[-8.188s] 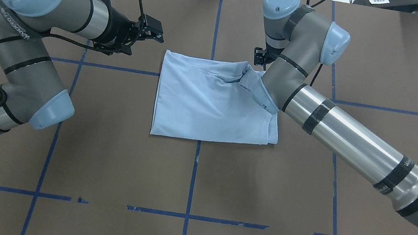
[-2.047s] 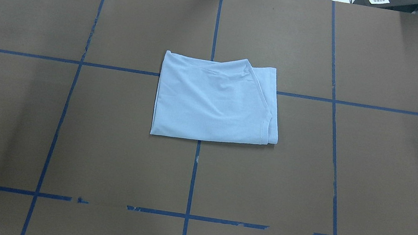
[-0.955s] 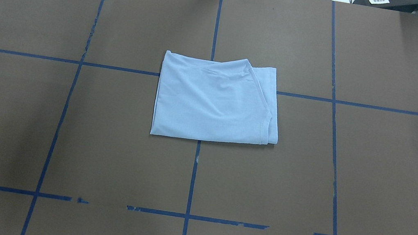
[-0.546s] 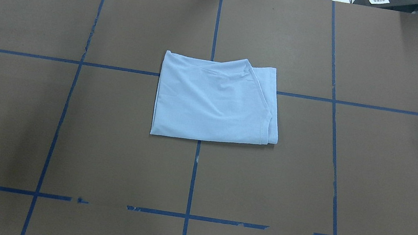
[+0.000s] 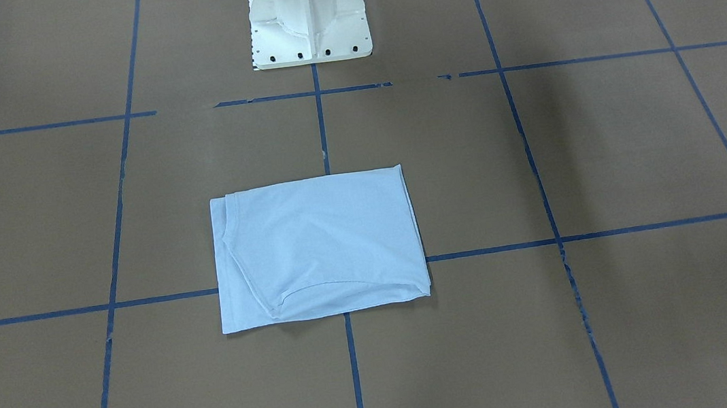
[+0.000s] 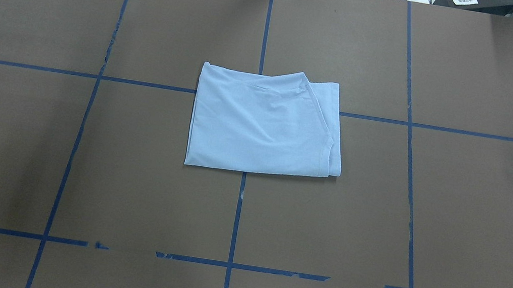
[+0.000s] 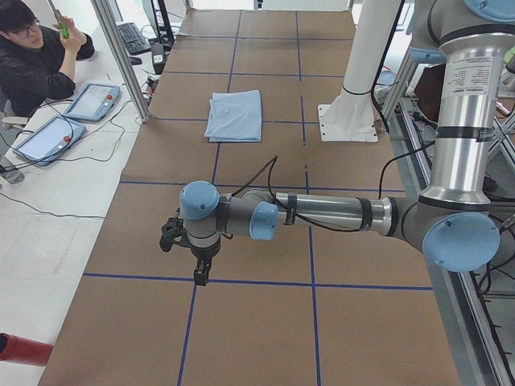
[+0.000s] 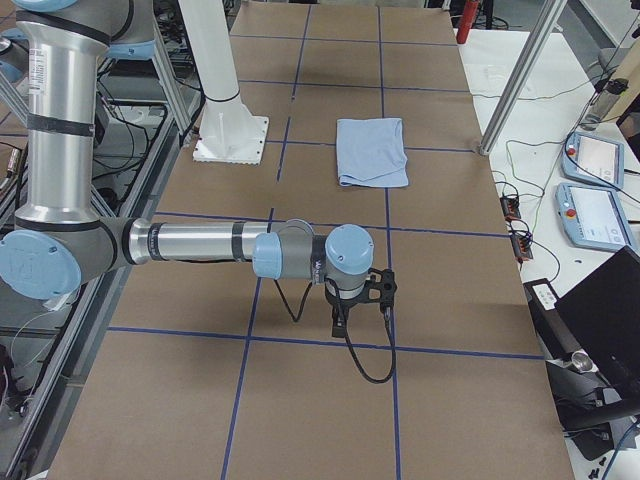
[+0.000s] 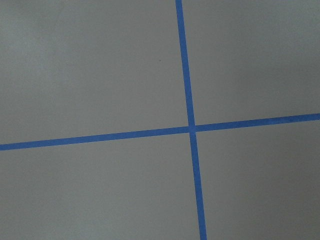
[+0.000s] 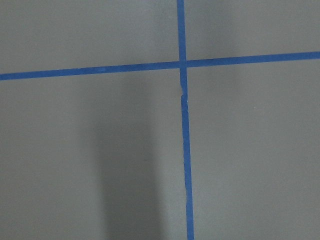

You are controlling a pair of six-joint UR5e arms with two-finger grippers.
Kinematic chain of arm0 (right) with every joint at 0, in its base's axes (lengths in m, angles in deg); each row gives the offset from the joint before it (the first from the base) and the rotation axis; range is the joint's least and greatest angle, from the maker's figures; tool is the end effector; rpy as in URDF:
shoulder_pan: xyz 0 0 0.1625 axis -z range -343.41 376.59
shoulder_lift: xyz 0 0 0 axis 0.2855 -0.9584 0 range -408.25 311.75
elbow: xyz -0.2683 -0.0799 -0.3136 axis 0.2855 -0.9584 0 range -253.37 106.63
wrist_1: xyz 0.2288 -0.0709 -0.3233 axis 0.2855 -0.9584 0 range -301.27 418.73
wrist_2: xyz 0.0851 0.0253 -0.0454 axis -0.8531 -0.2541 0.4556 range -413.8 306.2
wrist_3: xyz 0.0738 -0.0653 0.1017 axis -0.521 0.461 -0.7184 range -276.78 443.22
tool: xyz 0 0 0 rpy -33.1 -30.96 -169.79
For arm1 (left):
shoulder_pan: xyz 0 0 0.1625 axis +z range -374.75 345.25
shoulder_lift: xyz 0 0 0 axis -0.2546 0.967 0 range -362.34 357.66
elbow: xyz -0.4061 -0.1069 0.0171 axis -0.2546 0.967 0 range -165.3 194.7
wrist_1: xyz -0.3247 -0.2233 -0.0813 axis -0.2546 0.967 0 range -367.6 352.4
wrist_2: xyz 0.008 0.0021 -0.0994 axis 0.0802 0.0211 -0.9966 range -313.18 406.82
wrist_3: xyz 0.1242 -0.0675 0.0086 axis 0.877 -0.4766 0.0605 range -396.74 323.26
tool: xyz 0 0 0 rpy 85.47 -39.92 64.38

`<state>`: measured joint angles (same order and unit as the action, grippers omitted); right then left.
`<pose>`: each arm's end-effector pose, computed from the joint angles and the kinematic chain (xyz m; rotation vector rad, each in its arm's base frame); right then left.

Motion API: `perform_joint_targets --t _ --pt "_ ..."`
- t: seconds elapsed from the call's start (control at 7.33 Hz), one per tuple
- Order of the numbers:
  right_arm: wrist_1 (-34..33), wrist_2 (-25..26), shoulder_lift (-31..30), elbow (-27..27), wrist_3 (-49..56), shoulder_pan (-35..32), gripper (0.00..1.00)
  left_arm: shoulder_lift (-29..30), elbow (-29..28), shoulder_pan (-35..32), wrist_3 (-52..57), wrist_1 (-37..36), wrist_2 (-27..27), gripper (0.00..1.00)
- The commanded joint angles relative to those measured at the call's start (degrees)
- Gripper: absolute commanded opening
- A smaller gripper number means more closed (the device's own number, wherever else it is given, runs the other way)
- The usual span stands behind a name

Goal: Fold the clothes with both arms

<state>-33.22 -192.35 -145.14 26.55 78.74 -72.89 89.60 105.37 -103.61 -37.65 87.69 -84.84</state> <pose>0.0232 -0.4304 0.6516 -0.0193 -0.8473 0.0569 -0.0290 -0.5074 0.6564 0.1187 0.7282 0.0542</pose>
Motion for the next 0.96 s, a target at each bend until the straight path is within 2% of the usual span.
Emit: perform_joint_targets --t 0.0,0.82 --pt "1.6 0.0 0.2 -0.1 -1.8 0.0 1.0 0.0 -0.1 0.0 -0.1 0.1 0.1 1.0" --pt "2.3 0.4 0.5 -0.9 -1.9 0.0 1.0 0.0 -0.1 0.0 -0.1 0.1 0.3 1.0"
